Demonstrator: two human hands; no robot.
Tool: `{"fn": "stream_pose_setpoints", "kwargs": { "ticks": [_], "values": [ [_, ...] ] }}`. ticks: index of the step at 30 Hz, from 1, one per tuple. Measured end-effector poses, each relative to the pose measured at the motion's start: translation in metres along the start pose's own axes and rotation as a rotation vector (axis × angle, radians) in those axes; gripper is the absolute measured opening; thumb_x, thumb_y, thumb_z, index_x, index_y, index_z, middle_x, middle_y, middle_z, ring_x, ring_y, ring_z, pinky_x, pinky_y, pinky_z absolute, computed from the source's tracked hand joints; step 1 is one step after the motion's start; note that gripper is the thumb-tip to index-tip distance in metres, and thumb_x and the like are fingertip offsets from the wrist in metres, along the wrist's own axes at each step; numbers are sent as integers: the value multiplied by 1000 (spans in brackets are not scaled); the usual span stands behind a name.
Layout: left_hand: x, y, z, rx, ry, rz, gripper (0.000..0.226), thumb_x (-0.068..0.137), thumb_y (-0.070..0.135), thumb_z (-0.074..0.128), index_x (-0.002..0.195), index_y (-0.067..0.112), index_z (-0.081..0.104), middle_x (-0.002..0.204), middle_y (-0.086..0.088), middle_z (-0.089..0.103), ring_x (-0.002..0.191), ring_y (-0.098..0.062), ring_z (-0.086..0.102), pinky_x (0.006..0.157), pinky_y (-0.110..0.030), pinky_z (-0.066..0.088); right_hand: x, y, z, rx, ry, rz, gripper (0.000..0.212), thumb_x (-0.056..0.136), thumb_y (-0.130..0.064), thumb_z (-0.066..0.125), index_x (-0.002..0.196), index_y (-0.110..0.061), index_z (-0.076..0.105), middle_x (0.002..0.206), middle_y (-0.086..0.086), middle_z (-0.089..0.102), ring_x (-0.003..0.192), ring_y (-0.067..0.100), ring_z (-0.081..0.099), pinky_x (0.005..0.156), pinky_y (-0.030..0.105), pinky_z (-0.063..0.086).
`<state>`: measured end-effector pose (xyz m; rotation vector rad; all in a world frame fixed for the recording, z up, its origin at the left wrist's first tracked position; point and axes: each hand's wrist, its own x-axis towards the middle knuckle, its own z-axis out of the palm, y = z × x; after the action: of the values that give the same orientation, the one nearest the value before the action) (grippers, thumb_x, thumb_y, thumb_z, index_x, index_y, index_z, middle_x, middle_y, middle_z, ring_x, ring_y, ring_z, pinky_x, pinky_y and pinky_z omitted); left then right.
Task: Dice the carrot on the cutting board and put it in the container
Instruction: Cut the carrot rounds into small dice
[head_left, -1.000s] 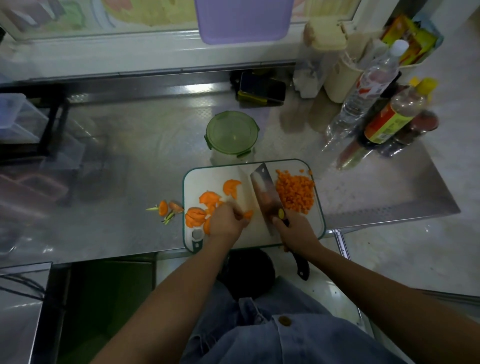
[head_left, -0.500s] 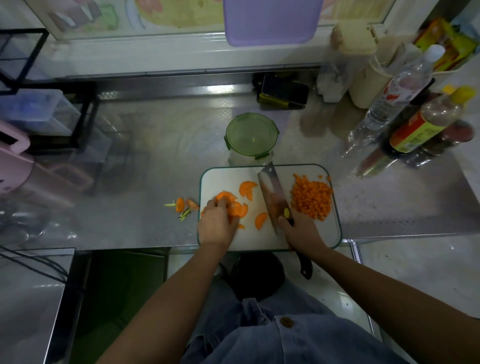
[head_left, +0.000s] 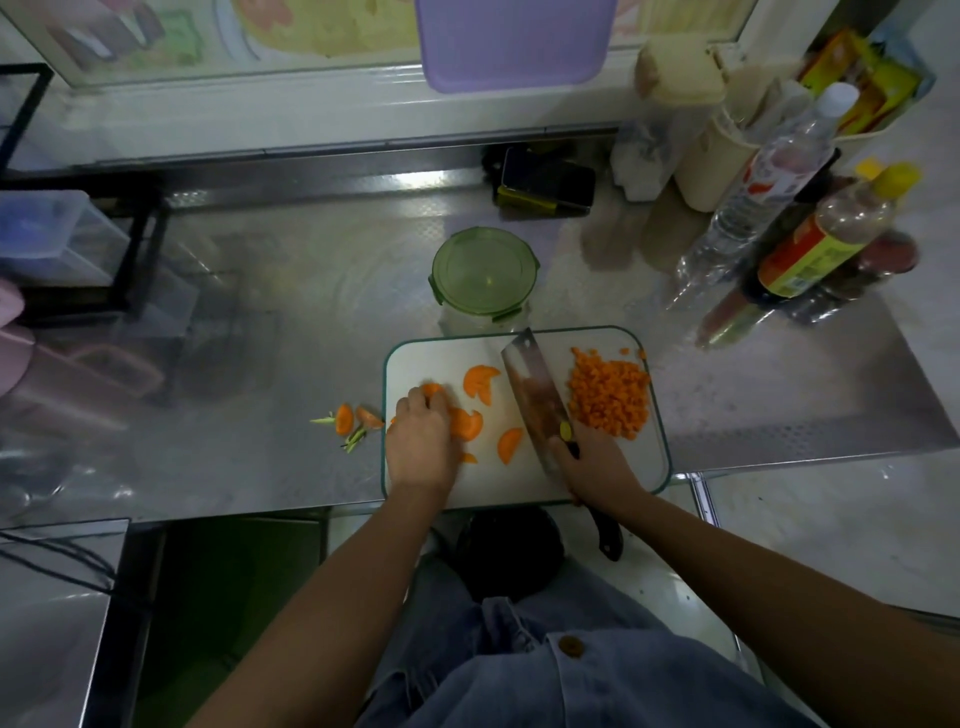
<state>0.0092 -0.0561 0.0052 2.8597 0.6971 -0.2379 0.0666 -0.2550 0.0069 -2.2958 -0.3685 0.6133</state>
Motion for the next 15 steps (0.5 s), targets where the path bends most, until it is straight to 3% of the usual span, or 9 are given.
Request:
{"fn": "stream_pose_setpoints", "kwargs": {
  "ticks": [6, 10, 13, 15],
  "values": [
    [2, -6, -2, -27, 16, 38, 48, 82, 27, 64, 124, 13, 49, 126, -7, 50, 115, -26, 43, 83, -37, 45, 2, 3, -1, -13, -2, 43, 26, 95, -22, 50, 71, -18, 42, 66, 12, 53, 53, 24, 52, 56, 41, 48],
    [3, -8, 0, -161, 42, 73, 49, 79, 30, 68, 122, 12, 52, 121, -10, 53, 113, -28, 44, 89, -38, 41, 4, 7, -1, -22, -28, 71, 22, 95, -26, 51, 78, -13, 50, 69, 10, 55, 60, 23, 53, 58, 36, 44],
    [2, -2, 4, -268, 71, 216, 45, 75, 25, 72, 116, 10, 59, 111, -13, 57, 107, -32, 49, 86, -39, 42, 4, 7, -4, -53, 2, 35, 28, 95, -23, 53, 69, -17, 42, 63, 2, 46, 63, 20, 49, 55, 31, 33],
    [0, 9, 7, -301, 44, 321, 41, 76, 24, 72, 114, 11, 63, 108, -12, 59, 104, -32, 51, 86, -37, 43, 2, 7, -5, -47, 13, 14, 25, 94, -21, 53, 70, -19, 44, 61, 0, 47, 62, 23, 53, 58, 36, 40]
  ]
}}
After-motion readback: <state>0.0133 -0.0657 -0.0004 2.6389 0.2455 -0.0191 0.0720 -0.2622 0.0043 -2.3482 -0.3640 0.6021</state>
